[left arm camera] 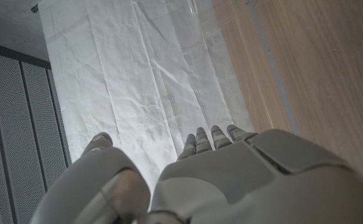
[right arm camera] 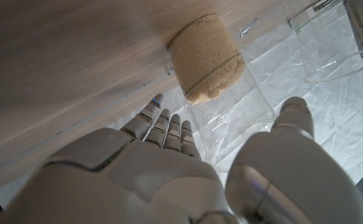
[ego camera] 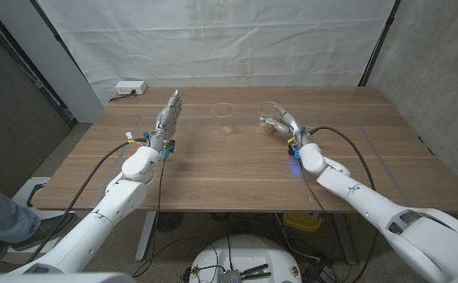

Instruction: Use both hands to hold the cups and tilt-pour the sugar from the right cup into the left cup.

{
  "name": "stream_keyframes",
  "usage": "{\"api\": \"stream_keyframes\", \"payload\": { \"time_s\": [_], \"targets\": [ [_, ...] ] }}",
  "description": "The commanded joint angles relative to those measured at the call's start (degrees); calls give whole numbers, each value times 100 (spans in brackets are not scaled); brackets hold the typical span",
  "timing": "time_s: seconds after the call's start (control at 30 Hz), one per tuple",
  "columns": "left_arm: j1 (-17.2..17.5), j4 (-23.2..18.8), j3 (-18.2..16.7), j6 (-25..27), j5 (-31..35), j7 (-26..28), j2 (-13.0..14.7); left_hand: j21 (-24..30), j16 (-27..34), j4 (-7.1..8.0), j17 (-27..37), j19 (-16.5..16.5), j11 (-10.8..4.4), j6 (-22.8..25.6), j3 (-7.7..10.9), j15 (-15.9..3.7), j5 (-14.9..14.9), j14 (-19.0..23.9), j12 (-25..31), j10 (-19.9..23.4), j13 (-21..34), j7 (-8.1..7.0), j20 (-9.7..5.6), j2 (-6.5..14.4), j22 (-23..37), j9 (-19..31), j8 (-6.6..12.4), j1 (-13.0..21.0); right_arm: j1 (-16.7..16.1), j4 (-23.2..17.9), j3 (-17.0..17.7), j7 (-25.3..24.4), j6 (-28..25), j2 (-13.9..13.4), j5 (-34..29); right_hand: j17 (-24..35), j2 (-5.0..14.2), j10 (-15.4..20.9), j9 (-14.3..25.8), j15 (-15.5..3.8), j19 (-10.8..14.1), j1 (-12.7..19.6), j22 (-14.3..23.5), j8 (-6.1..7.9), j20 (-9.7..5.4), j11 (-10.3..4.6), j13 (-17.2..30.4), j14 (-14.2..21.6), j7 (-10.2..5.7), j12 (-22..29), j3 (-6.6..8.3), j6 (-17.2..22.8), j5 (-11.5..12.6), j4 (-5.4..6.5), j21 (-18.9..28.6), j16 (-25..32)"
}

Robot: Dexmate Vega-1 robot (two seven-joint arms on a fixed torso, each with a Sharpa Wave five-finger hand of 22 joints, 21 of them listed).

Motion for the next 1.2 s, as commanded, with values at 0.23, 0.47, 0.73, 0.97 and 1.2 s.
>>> {"api": "stream_keyframes", "payload": {
  "time_s": [0.23, 0.47, 0.73, 0.97, 1.2],
  "targets": [
    [-26, 92, -9, -29, -98, -114, -34, -25, -27, 20, 8, -136, 25, 31, -33, 31, -22, -9, -13, 36, 18, -11, -175, 49, 27, 14, 3, 19, -65, -61, -10, -338, -168, 100, -112, 37, 96, 1164, 20, -157, 381, 246, 55, 208, -331, -388, 32, 565, -287, 338, -80, 881, 55, 23, 70, 16],
    [-30, 116, -10, -37, -112, -135, -47, -25, -29, 23, 9, -143, 34, 36, -39, 34, -24, -12, -14, 39, 18, -10, -168, 56, 27, 15, 1, 19, -62, 10, 10, -334, -188, 196, -8, 34, 178, 1592, 23, -177, 469, 384, 64, 288, -261, -588, 37, 777, -471, 461, -68, 1292, 57, 13, 72, 9],
    [-17, 111, -21, -18, -123, -140, -36, -28, -30, 27, 9, -161, 8, 36, -50, 35, -27, -14, -19, 31, 19, -13, -161, 62, 28, 15, -3, 16, -91, -26, 33, -365, -281, 233, 38, 35, 235, 1755, 26, -186, 549, 468, 66, 312, -239, -647, 38, 922, -568, 495, -57, 1491, 51, 12, 83, 11],
    [-34, 122, -4, 4, -125, -162, -43, -29, -29, 31, 9, -173, 17, 37, -58, 29, -30, -9, -19, 37, 19, -14, -153, 70, 29, 15, -6, 15, -120, -14, 50, -500, -273, 269, 32, 41, 318, 2046, 30, -263, 773, 555, 72, 357, -262, -745, 39, 1269, -669, 569, -44, 1776, 30, 21, 143, 72],
    [-68, 141, 24, -3, -98, -156, -75, -28, -29, 33, 10, -180, 11, 41, -65, 34, -33, -9, -19, 40, 19, -15, -151, 75, 30, 16, -7, 15, -168, -37, 73, -611, -149, 219, 7, 48, 460, 2774, 36, -559, 1435, 680, 104, 470, -447, -835, 32, 2088, -798, 747, -47, 2463, -84, 50, 351, 194]
  ]
}}
